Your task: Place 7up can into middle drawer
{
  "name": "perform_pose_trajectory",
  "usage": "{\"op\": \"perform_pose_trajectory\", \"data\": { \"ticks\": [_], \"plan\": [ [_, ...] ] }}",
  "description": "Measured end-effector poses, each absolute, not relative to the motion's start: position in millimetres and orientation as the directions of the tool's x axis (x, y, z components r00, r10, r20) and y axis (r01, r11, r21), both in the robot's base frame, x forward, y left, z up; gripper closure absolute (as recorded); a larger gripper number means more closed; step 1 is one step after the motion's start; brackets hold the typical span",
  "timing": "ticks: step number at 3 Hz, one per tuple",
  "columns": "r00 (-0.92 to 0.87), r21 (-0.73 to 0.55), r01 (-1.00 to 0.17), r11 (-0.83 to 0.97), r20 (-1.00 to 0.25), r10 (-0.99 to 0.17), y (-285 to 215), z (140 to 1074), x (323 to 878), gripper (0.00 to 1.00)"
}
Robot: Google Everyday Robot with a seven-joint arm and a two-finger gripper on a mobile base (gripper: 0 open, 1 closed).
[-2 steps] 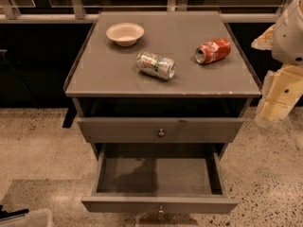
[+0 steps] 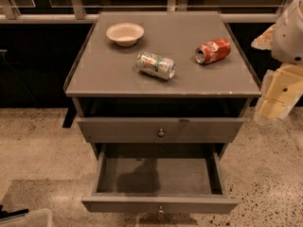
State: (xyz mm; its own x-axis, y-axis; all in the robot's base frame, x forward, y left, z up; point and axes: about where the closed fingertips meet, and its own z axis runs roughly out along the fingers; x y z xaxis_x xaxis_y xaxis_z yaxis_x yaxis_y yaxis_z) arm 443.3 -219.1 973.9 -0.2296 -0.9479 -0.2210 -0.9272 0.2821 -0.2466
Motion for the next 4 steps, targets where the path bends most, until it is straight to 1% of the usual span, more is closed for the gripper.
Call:
{"op": "perform_pose_trajectory", "data": {
  "ticks": [1,2,3,4],
  "plan": [
    [-0.222,-0.246,-0.927,0.284,-0.25,-0.943,-224,962,464,0.0],
    [-0.198,-0.25,-0.926,0.283,-0.317,-0.927,-223,942,499,0.0],
    [-0.175,-0.258,-0.921,0.291,-0.394,-0.902,-207,917,537,0.0],
    [-0.16,-0.27,-0.918,0.292,-0.421,-0.893,-186,890,578,0.0]
  ]
}}
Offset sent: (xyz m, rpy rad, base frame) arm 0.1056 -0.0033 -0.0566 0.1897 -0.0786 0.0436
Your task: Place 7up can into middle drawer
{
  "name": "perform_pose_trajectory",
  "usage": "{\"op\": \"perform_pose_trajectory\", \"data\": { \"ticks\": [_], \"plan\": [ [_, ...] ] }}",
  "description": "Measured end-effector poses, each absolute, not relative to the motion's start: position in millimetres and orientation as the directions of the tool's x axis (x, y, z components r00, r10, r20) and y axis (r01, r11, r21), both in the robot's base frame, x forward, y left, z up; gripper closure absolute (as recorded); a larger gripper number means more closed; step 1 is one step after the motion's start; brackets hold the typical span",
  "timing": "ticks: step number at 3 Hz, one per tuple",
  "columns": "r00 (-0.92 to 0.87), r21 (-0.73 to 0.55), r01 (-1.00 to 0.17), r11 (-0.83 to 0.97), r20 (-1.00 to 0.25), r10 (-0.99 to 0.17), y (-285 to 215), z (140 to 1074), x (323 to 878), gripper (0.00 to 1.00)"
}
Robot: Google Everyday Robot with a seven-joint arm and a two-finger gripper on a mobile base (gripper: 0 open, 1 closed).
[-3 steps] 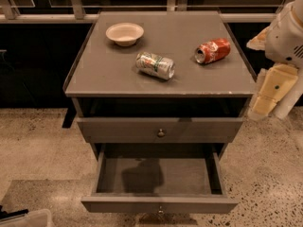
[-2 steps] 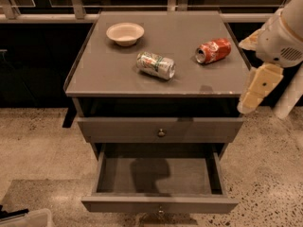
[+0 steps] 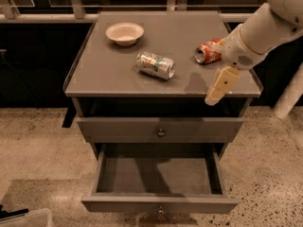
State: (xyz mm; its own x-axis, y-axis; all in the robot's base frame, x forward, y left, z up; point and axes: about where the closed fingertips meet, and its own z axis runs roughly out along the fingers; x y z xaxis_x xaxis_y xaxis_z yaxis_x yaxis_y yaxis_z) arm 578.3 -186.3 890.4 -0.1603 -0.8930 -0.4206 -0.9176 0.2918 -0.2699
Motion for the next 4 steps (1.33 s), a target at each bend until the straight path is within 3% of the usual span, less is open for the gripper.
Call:
{"op": "perform_pose_trajectory", "data": {
  "ticks": [4],
  "plan": [
    [-0.087,-0.129,-0.979,0.158,-0.434,-0.897,-52,843,704,0.0]
  ]
}}
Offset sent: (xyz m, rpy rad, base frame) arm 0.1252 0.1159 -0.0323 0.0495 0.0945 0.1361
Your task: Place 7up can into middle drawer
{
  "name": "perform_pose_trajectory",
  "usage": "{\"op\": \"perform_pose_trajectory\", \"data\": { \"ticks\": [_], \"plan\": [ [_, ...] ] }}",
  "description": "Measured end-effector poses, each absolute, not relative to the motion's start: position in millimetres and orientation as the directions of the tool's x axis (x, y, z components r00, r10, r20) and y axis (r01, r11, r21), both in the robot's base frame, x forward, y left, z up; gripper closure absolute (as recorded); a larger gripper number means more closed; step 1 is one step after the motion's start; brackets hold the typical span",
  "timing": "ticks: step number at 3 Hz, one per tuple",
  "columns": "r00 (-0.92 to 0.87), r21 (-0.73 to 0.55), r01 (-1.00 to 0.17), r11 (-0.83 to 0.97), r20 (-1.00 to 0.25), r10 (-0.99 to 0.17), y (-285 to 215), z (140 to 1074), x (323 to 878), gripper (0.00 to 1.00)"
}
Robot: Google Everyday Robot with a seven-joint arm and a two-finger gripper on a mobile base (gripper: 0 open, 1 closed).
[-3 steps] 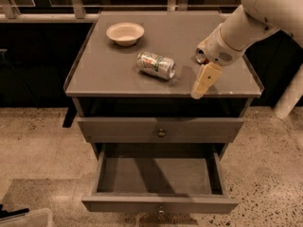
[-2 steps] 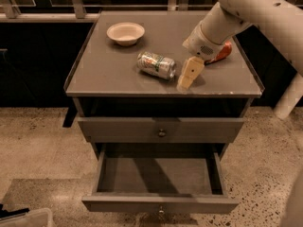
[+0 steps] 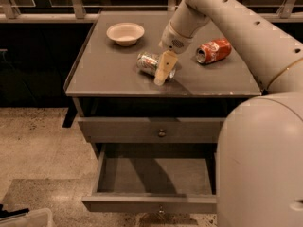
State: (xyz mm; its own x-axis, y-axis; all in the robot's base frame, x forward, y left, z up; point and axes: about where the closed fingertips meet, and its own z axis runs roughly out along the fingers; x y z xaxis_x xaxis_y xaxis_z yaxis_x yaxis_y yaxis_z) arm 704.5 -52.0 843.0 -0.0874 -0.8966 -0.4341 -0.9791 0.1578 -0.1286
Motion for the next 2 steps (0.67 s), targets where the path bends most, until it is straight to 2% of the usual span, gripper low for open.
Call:
{"op": "perform_pose_trajectory", "data": {
  "ticks": [1,2],
  "plan": [
    [-0.123,-0.077,-0.983,0.169,-0.411,-0.903,-38.6,825.1,713.7,0.0],
    [-0.131,-0.069,-0.982,0.174,-0.408,-0.903,-37.3,822.4,714.3,0.19]
  ]
}}
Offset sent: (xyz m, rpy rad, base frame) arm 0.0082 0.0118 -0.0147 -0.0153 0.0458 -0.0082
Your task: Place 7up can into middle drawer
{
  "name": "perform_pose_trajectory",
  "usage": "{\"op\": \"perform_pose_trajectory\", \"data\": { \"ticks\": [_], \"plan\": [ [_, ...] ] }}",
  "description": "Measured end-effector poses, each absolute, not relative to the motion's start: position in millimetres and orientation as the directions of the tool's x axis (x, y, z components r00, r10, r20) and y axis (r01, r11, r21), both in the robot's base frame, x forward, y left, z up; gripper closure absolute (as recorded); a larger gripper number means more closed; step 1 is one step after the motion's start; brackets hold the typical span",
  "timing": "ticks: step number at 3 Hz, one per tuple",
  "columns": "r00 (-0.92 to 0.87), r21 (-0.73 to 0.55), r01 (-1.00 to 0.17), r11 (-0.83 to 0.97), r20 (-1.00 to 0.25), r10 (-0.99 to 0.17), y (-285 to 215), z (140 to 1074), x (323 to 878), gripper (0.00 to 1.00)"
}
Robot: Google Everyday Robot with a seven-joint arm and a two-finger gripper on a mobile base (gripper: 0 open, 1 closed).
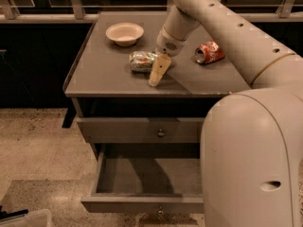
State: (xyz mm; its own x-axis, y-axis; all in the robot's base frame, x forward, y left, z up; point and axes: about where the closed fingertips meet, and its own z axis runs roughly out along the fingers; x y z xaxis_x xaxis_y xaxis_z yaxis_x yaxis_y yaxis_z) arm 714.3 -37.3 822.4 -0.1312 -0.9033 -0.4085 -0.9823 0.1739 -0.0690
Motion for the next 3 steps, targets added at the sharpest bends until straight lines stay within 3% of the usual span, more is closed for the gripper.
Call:
{"op": "perform_pose_trajectory", "data": {
  "ticks": [3],
  "plan": [
    [-0.131,-0.069,-0.982,0.174,-0.409,-0.903,-37.3,822.6,714.3,0.88]
  ]
}}
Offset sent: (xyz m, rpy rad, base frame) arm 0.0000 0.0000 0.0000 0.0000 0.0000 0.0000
